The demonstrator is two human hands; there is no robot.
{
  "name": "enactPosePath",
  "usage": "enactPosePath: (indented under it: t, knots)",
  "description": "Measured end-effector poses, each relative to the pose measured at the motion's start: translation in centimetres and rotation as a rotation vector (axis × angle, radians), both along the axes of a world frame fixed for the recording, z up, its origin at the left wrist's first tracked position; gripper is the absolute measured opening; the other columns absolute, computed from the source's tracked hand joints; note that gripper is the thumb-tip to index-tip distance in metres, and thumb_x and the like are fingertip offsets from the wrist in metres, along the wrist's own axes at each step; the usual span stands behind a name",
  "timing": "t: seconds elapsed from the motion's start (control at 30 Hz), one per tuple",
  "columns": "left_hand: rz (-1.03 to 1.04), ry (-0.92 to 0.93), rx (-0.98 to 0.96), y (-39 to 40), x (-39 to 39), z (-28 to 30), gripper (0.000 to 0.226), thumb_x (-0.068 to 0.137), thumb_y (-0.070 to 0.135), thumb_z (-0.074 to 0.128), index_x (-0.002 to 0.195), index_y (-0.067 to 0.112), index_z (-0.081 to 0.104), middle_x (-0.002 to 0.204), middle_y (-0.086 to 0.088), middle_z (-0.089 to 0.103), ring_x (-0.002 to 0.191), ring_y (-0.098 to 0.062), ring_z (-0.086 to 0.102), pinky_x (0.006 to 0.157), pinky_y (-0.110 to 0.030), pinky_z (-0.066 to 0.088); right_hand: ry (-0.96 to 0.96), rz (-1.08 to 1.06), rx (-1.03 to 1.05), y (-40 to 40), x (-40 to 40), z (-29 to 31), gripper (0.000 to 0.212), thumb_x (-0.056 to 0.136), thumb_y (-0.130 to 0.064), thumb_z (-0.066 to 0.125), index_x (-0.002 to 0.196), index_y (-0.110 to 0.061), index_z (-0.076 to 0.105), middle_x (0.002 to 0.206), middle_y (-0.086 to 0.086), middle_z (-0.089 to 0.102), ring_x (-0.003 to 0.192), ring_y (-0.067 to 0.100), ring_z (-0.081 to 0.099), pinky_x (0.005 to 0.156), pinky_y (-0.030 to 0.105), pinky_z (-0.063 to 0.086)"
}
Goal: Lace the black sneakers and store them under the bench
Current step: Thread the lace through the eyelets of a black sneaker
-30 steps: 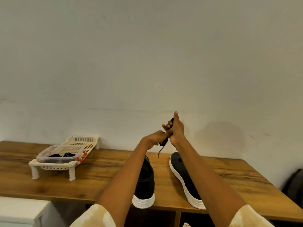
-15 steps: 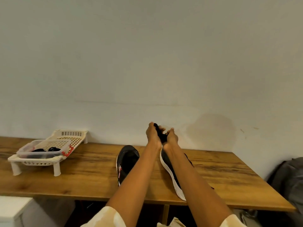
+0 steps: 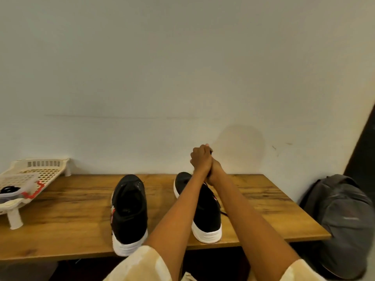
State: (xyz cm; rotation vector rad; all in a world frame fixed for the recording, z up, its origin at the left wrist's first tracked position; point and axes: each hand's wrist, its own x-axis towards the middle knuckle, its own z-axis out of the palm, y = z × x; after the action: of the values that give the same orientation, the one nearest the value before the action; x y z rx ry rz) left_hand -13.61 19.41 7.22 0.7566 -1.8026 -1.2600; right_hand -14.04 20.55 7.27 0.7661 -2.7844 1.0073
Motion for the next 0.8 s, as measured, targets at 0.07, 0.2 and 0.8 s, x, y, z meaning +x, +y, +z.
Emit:
enactPosePath:
  t: [0.07, 0.2, 0.8]
  knots:
    - [-0.073, -0.158, 0.028, 1.3, -2.5, -0.3, 0.026, 0.099, 0.023, 0.034, 0.101, 0.011, 0.056, 0.116, -0.011, 0.054, 0.109, -0.029, 0.052, 0.099, -0.046, 0.039, -0.525, 0.169, -0.516, 2.9, -3.4, -1.3, 0.010, 0.099, -0.020, 0.040, 0.104, -0.019, 0.049, 0.100, 0.001, 0.054, 0.083, 0.013, 0.055, 0.069, 0.022, 0.049]
    - [-0.332, -0.114, 0.497, 4.1, -5.8, -1.8, 0.035, 0.103, 0.025, 0.031, 0.114, -0.001, 0.051, 0.110, -0.019, 0.058, 0.098, -0.033, 0.058, 0.088, -0.041, 0.048, -0.419, -0.118, -0.479, 7.1, -10.2, -4.7, 0.047, 0.101, -0.035, 0.034, 0.071, -0.006, 0.055, 0.067, 0.010, 0.052, 0.059, 0.023, 0.047, 0.055, 0.034, 0.036]
    - [-0.410, -0.304, 0.555, 6.2, -3.7, -1.4, 0.057, 0.104, 0.037, 0.017, 0.147, 0.002, 0.022, 0.154, -0.017, 0.022, 0.140, -0.032, 0.026, 0.110, -0.035, 0.028, -0.203, -0.287, 0.222, 11.4, -12.3, -4.8, 0.061, 0.099, -0.052, 0.021, 0.136, -0.011, 0.046, 0.146, 0.014, 0.036, 0.132, 0.034, 0.035, 0.108, 0.046, 0.028]
